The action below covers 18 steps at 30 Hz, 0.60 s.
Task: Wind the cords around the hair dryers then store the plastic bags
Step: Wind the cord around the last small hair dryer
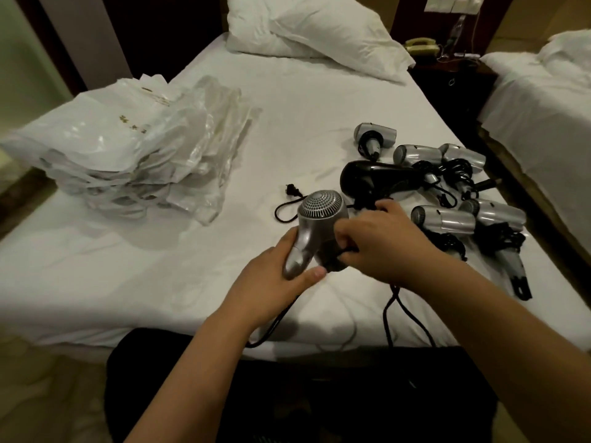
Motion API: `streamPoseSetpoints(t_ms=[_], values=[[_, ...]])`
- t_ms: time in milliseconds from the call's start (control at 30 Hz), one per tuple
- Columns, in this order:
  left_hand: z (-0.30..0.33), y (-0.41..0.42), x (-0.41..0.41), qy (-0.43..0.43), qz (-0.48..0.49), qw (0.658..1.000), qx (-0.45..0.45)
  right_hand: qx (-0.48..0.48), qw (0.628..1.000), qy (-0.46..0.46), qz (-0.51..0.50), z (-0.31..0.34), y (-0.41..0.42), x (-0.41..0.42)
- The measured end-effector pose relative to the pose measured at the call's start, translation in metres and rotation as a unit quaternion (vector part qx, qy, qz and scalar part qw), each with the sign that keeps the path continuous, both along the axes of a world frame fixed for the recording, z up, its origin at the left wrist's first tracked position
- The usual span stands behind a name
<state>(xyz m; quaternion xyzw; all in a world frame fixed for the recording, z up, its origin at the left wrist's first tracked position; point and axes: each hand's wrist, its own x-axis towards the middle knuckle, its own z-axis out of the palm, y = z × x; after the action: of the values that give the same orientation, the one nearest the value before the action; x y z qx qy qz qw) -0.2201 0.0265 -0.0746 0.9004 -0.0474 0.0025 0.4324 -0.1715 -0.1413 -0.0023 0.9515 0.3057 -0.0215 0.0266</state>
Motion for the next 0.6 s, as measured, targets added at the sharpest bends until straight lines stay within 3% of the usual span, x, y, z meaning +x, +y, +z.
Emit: streamPoseSetpoints(t_ms=[233,367,467,600], values=[[0.000,0.017,-0.011,0.080,-0.046,0.996,-0.020,0.048,0.998,0.005,0.031,-0.008,-0.001,0.003],[0.002,0.031,-0.016,0.084,-0.016,0.994,-0.071,0.094,0.991,0.089,0.030,-0.017,-0.007,0.003],[0.005,0.043,-0.019,0.102,-0.014,0.992,-0.072,0.259,0.935,0.242,-0.026,-0.022,-0.014,0.000],[0.010,0.054,-0.024,0.113,-0.030,0.992,-0.052,0.372,0.871,0.294,-0.133,-0.033,-0.030,0.015]])
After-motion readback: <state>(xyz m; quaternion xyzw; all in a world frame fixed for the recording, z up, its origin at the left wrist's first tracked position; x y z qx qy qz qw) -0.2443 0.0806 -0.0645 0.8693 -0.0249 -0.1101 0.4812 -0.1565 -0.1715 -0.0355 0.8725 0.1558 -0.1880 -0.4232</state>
